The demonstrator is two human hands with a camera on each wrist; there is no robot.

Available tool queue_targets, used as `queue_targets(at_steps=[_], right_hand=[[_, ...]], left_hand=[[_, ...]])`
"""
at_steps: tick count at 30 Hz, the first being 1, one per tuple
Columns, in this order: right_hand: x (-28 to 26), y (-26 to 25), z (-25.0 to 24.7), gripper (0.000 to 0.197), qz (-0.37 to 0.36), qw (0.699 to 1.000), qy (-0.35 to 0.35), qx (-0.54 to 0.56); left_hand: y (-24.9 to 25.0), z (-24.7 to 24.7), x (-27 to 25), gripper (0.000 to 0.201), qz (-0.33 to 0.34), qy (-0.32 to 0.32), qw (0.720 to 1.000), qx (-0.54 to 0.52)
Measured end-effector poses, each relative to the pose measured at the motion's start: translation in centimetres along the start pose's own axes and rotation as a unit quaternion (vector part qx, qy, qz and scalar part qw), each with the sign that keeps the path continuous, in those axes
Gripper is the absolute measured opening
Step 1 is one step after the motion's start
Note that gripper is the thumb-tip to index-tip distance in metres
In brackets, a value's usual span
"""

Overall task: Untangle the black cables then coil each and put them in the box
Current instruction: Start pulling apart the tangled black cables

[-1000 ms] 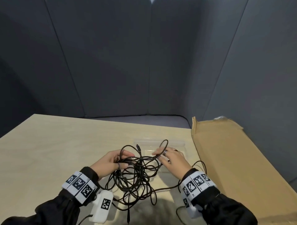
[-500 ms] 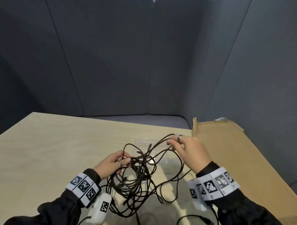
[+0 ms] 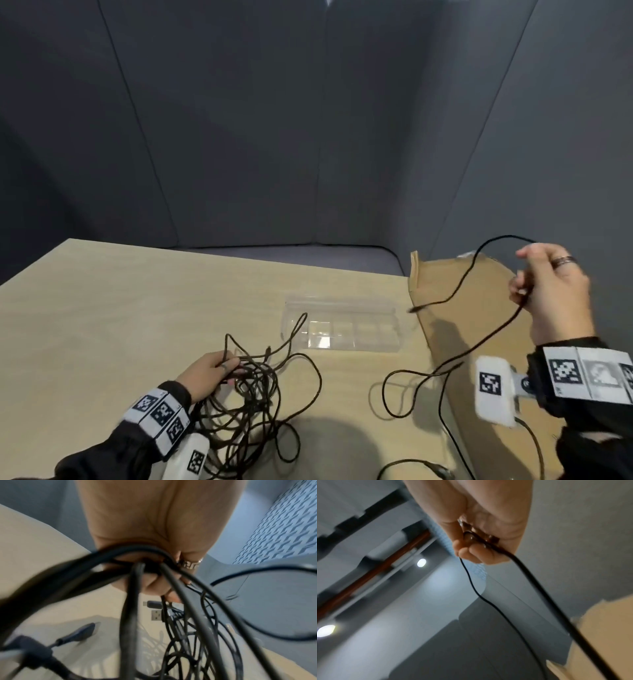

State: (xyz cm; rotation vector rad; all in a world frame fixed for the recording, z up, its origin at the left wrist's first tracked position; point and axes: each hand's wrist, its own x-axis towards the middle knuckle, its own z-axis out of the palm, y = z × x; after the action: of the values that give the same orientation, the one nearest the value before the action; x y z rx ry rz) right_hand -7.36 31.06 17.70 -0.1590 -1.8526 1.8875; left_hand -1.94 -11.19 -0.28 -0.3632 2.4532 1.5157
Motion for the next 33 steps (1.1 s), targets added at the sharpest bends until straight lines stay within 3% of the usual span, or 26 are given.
queue_targets(at_steps=[4,7,9,13,15,16,17,19,24,26,29,32,33], right_hand=[[-2.3,2.2,1.6,0.025,-0.014,0.978,-0.145,-0.148],[-3.1,4.2,1.8,0.024,-0.015,0.932,-0.234,-0.275],[-3.6,6.5,1.3,0.022,-0.010,0.864,-0.292,-0.410],[-6.6,14.1,-0.1,0.022,0.006,0.646,-0.472,-0.599],[-8.6,16.8,-0.7,0.038,0.013,0.565,-0.523,-0.638],[-9.3,17.8,-0.9,0.054,0.023,0.544,-0.529,-0.650],[-9.9,18.5,-0.9,0.069,0.055,0.535,-0.534,-0.652],[-10.5,19.6,-1.0,0.085,0.096,0.547,-0.538,-0.634],[-10.5,19.9,-1.5,0.070,0.163,0.626,-0.530,-0.549],[-10.6,19.6,-1.4,0.048,0.148,0.609,-0.544,-0.558],[-11.1,19.2,-0.9,0.035,0.122,0.552,-0.574,-0.592],[-11.8,18.4,-0.6,0.010,0.066,0.505,-0.600,-0.617],[-11.8,18.2,-0.5,0.017,0.046,0.490,-0.601,-0.630]], left_hand=[[1.2,1.4,0.2,0.029,0.013,-0.002,1.000,0.023],[1.9,2.5,0.8,0.019,0.010,-0.018,0.999,0.041],[2.0,3.0,0.8,0.016,0.012,-0.022,0.999,0.036],[2.0,3.7,0.5,0.021,0.027,-0.039,0.996,0.070],[1.8,3.7,0.6,0.019,0.027,-0.042,0.994,0.096],[1.7,3.7,0.6,0.016,0.027,-0.042,0.992,0.112],[1.7,3.6,0.7,0.014,0.025,-0.040,0.990,0.131],[1.7,3.6,0.9,0.015,0.022,-0.033,0.986,0.163],[2.0,3.8,1.5,0.011,0.001,-0.034,0.983,0.182],[2.0,4.0,1.7,0.010,-0.001,-0.032,0.984,0.177],[2.0,4.1,1.9,0.011,-0.004,-0.032,0.984,0.175],[1.9,4.1,1.8,0.016,-0.009,-0.022,0.984,0.175],[2.0,4.0,1.6,0.023,-0.015,-0.017,0.984,0.177]])
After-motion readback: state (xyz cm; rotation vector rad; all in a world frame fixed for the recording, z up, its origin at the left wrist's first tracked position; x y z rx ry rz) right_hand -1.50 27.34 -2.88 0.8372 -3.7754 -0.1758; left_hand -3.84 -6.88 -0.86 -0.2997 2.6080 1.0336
